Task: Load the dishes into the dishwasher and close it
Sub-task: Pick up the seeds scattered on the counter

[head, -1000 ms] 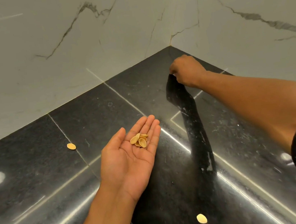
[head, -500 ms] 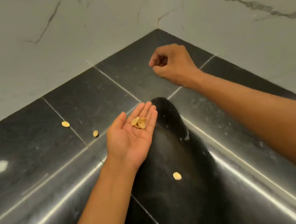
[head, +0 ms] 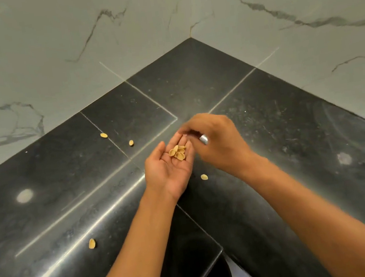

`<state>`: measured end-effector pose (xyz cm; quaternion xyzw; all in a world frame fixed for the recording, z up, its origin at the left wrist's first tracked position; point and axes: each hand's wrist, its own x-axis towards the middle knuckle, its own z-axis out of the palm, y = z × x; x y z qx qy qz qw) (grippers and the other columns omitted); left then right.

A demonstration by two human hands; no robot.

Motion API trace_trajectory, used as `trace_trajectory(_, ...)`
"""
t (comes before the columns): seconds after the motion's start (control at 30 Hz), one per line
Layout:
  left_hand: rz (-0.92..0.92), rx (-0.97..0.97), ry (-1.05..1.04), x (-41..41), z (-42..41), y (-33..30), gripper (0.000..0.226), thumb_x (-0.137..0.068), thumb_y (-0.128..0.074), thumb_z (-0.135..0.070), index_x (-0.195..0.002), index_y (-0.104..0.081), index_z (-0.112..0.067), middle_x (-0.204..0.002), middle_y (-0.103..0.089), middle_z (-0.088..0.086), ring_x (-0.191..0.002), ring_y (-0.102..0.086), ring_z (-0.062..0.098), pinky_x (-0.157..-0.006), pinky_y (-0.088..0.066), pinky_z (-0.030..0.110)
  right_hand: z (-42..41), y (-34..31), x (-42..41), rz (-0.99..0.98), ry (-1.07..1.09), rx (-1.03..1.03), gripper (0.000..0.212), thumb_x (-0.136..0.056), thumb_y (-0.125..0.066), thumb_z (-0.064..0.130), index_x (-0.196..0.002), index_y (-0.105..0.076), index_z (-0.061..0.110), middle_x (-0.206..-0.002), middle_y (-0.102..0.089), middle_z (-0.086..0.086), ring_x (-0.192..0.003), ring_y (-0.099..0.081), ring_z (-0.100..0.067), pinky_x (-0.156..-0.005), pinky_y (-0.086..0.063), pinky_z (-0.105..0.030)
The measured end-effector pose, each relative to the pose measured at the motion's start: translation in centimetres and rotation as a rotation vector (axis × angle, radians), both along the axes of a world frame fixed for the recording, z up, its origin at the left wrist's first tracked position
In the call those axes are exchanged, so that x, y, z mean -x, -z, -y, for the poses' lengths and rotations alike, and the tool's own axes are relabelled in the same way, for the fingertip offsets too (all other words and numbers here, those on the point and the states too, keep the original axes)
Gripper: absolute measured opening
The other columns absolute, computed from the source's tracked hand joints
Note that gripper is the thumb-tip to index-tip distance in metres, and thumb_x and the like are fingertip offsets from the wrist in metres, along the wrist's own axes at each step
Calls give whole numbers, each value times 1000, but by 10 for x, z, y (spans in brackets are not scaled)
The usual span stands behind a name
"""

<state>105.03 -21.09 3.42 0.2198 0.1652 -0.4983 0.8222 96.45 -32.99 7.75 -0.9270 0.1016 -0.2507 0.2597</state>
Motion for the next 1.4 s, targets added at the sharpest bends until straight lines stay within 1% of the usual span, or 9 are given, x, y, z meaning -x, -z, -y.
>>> trace_trajectory(0.13, -15, -3, -16, 5, -19, -2, 53, -110, -32, -26, -142, -48, 13, -140, -57, 33, -133, -55, 46, -120, -37, 50, -8, 14, 35, -137, 196, -130, 27, -85, -69, 4, -108, -78, 16, -95, -76, -1, -88, -71, -19, -84, -58, -41)
trace_trajectory(0.23, 10, -31, 27, 18, -39, -1, 53, -110, -33, -26, -144, -47, 13, -142, -56, 33, -135, -53, 47, -121, -36, 50, -24, 35, 59, -375, 239, -208, 39, -89, -72, 12, -127, -73, 19, -121, -74, 0, -112, -69, -18, -103, -53, -39)
trace_trajectory(0.33, 23, -46, 43, 29, -55, 0, 54, -110, -33, -27, -143, -47, 13, -142, -56, 32, -135, -54, 46, -121, -36, 49, -34, 52, 67, -504, 233, -178, 37, -95, -68, 17, -132, -69, 22, -127, -70, 0, -120, -63, -20, -105, -50, -35)
trace_trajectory(0.53, 61, -102, 68, 37, -80, 2, 54, -110, -34, -27, -144, -46, 13, -144, -54, 32, -134, -55, 46, -118, -38, 50, -32, 64, 51, -560, 262, -20, 16, -101, -62, 21, -106, -74, 13, -106, -65, -5, -101, -61, -24, -85, -52, -36)
trace_trajectory(0.73, 36, -96, 47, 42, -98, 10, 54, -109, -35, -26, -145, -46, 12, -146, -53, 31, -135, -54, 45, -118, -37, 50, -37, 62, 41, -656, 185, 142, 11, -93, -59, 4, -90, -69, 6, -98, -63, -10, -94, -63, -30, -77, -50, -38)
trace_trajectory(1.0, 7, -89, 0, 40, -99, 10, 54, -108, -35, -26, -145, -45, 13, -144, -54, 32, -133, -55, 46, -118, -37, 50, -25, 44, 22, -791, 181, -75, 12, -78, -66, 8, -77, -60, 19, -94, -71, -8, -94, -67, -30, -77, -56, -34)
trace_trajectory(1.1, 8, -78, -15, 37, -99, 11, 55, -108, -35, -27, -144, -46, 13, -143, -55, 33, -133, -56, 46, -118, -38, 50, -24, 41, 24, -728, 193, -126, 10, -76, -68, 11, -74, -63, 19, -81, -70, 0, -84, -67, -21, -74, -56, -32)
trace_trajectory(1.3, 11, -62, -28, 41, -101, 9, 56, -109, -34, -31, -142, -50, 11, -141, -57, 31, -133, -57, 42, -118, -39, 47, -66, 15, 30, -315, 80, -375, 7, -76, -74, 22, -79, -68, 23, -69, -68, 10, -65, -66, -6, -60, -52, -17)
trace_trajectory(1.4, -4, -23, -31, 49, -108, 4, 55, -108, -37, -30, -134, -60, 12, -129, -65, 31, -117, -69, 40, -98, -58, 45, -97, 7, 31, -348, -110, -235, 7, -77, -73, 21, -83, -71, 25, -75, -68, 14, -70, -65, -4, -64, -52, -19)
